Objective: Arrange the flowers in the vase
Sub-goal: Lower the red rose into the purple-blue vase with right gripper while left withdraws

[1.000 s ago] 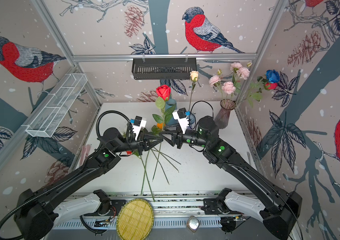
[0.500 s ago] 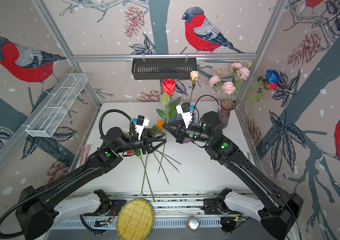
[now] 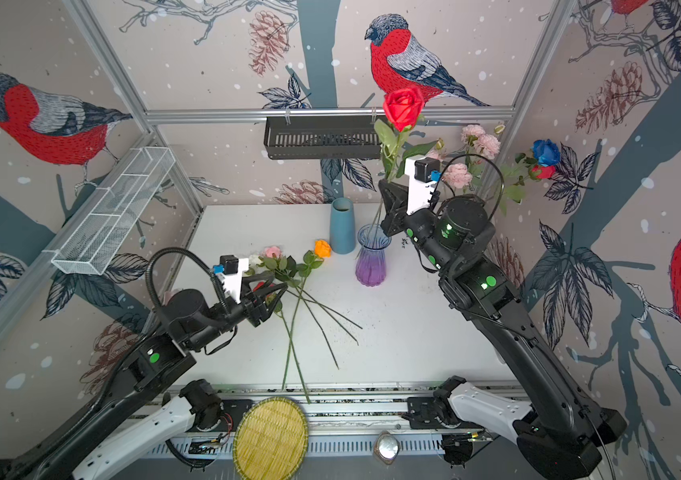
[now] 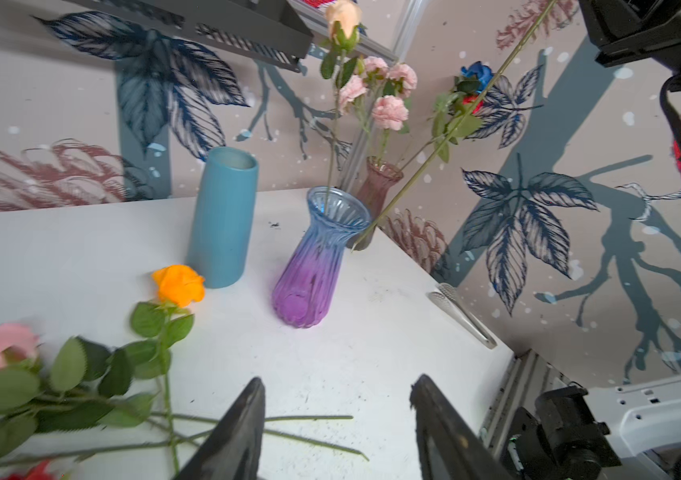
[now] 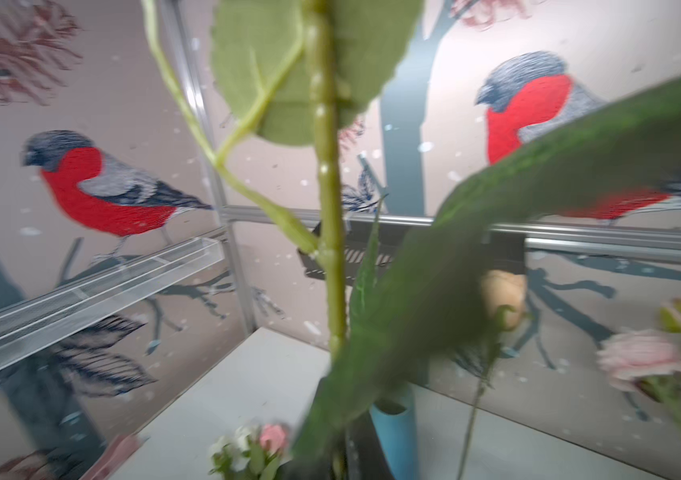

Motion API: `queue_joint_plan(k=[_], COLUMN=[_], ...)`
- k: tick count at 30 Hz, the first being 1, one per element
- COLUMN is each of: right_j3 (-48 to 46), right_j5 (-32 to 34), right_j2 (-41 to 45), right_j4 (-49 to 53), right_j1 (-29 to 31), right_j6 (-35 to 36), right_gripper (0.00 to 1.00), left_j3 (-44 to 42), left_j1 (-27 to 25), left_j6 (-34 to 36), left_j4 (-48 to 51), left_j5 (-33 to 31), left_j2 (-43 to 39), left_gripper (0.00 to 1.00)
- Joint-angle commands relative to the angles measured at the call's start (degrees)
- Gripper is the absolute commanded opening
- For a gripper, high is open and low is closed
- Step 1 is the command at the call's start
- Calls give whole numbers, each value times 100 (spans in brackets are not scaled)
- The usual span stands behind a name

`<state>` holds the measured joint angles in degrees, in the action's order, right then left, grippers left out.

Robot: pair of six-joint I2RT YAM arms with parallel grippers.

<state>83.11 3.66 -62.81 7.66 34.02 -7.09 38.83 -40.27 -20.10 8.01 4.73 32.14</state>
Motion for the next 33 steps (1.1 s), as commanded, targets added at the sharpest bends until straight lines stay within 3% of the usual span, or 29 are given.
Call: queue_joint_plan(k=[1, 3, 6, 16, 21, 26, 29, 33], right_j3=[190, 346, 438, 127, -713, -1662, -1966, -1913], right_j5=[1048, 1066, 1102, 1138, 509, 44, -443, -527], right_j2=[-193, -389, -551, -821, -736, -657, -713, -874], right_j4=[-494, -502, -600, -1049, -1649, -2349, -2626, -2461], right_j1=[4, 25, 42, -19, -421, -891, -1267, -1454], right_j6=[408, 439, 437, 529, -201, -1135, -1822, -2109], right_gripper=[1, 1, 1, 1, 1, 1, 1, 3], left_j3=[-266, -501, -556, 164, -102, -77, -86, -86], left_j1=[2, -83, -113, -113, -113, -113, -113, -113], left_j6=[-78, -179, -97, 58, 78, 88, 96, 110], left_j4=[865, 877, 734, 1703, 1371, 1388, 1364, 1352], left_j5=[-825, -1207, -1193, -1379, -1387, -1354, -1265, -1221], left_j2=[-592, -955, -1193, -1248, -1805, -1784, -1712, -1658], left_gripper=[57, 58, 59, 60, 60, 60, 60, 59])
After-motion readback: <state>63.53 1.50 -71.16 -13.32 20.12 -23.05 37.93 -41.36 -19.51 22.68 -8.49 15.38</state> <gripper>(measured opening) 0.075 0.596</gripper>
